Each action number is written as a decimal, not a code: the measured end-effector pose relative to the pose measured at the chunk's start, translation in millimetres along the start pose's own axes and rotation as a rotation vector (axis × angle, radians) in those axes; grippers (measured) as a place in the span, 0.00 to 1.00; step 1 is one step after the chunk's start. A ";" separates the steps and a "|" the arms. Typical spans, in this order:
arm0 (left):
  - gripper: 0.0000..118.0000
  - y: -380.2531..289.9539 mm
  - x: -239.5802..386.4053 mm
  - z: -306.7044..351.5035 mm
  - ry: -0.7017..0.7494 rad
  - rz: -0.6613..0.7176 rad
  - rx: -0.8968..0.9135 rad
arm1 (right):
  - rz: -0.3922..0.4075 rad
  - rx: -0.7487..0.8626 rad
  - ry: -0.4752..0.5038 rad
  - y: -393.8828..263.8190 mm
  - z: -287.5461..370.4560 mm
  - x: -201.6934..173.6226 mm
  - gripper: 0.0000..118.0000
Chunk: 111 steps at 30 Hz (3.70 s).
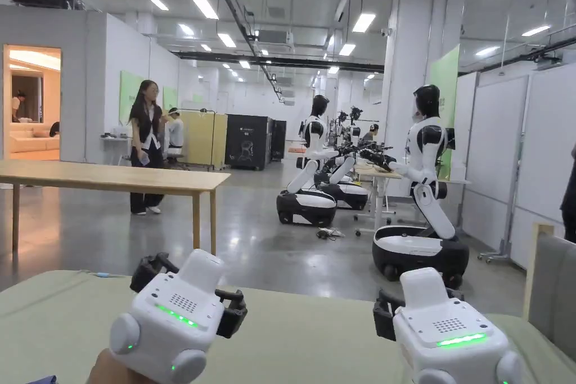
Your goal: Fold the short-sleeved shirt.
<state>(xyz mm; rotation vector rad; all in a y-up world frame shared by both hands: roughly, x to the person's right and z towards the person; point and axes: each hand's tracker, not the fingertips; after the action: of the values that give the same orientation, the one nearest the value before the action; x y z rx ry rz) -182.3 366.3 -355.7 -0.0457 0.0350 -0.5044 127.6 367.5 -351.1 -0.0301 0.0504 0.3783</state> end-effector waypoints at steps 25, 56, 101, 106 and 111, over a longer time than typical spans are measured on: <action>1.00 -21.8 10.2 1.7 -0.099 0.016 -0.069 | -0.067 -0.069 0.108 1.4 2.1 -2.6 0.58; 0.00 -27.3 -1.0 11.4 -0.051 0.510 0.009 | -0.380 -0.008 0.013 -23.5 19.0 6.1 0.03; 0.71 -374.5 -96.4 -197.5 -0.057 0.623 -1.015 | -0.229 -0.251 0.536 -55.8 -131.9 -326.5 0.03; 0.05 -373.9 -117.1 -196.8 -0.040 0.652 -0.983 | -0.277 -0.276 0.522 -59.5 -128.5 -313.4 0.03; 0.03 -345.5 -97.9 -181.6 -0.111 0.663 -0.848 | -0.340 -0.267 0.486 -62.2 -115.7 -280.4 0.03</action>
<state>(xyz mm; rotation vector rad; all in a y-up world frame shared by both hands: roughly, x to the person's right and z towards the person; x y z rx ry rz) -442.7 105.1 -516.7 -0.8649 0.1478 0.2068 -114.6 201.9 -449.9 -0.3897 0.4693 0.0279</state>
